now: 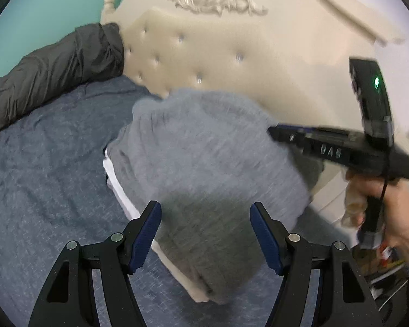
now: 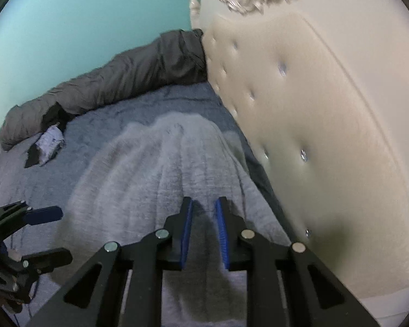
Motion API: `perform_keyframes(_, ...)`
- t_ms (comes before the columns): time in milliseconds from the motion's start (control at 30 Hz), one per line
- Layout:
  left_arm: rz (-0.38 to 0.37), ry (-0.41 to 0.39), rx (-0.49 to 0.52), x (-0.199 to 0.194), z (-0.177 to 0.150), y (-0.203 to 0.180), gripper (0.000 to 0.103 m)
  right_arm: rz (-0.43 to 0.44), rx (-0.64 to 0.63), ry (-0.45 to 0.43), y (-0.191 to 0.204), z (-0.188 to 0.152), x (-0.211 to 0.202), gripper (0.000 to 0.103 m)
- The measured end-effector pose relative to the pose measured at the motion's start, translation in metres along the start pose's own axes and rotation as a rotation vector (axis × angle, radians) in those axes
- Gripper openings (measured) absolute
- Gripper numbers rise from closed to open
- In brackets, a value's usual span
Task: Fold clothes
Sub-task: 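Lower the sweatshirt onto the stack and open the left tool while the right tool presses it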
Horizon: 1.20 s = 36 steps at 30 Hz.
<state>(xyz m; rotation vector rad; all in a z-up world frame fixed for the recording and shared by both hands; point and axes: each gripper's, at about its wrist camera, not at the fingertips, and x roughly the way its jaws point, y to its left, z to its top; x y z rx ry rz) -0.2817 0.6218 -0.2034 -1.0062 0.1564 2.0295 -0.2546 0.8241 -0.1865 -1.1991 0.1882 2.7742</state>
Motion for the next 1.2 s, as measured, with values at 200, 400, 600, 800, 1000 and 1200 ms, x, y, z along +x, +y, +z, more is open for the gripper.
perform_keyframes(200, -0.006, 0.009, -0.011, 0.011, -0.015, 0.002, 0.072, -0.007, 0.058, 0.016, -0.019, -0.016, 0.019, 0.016)
perform_keyframes(400, 0.010, 0.006, 0.012, 0.008, -0.016, -0.007, 0.072, -0.010, 0.098, 0.026, -0.029, -0.027, 0.029, 0.017)
perform_keyframes(600, 0.026, 0.001, 0.025, 0.003, -0.015, -0.007, 0.072, -0.003, 0.065, 0.049, -0.009, -0.014, 0.037, 0.016)
perform_keyframes(800, 0.027, 0.001, 0.017, 0.002, -0.019, -0.009, 0.072, -0.002, 0.021, 0.087, 0.013, -0.002, 0.051, 0.016)
perform_keyframes(1000, 0.024, 0.008, 0.007, 0.004, -0.023, -0.007, 0.072, 0.004, -0.011, 0.114, 0.030, 0.010, 0.061, 0.016)
perform_keyframes(1200, 0.033, 0.006, 0.025, -0.001, -0.021, -0.011, 0.072, 0.011, 0.078, -0.054, 0.000, 0.006, 0.009, 0.013)
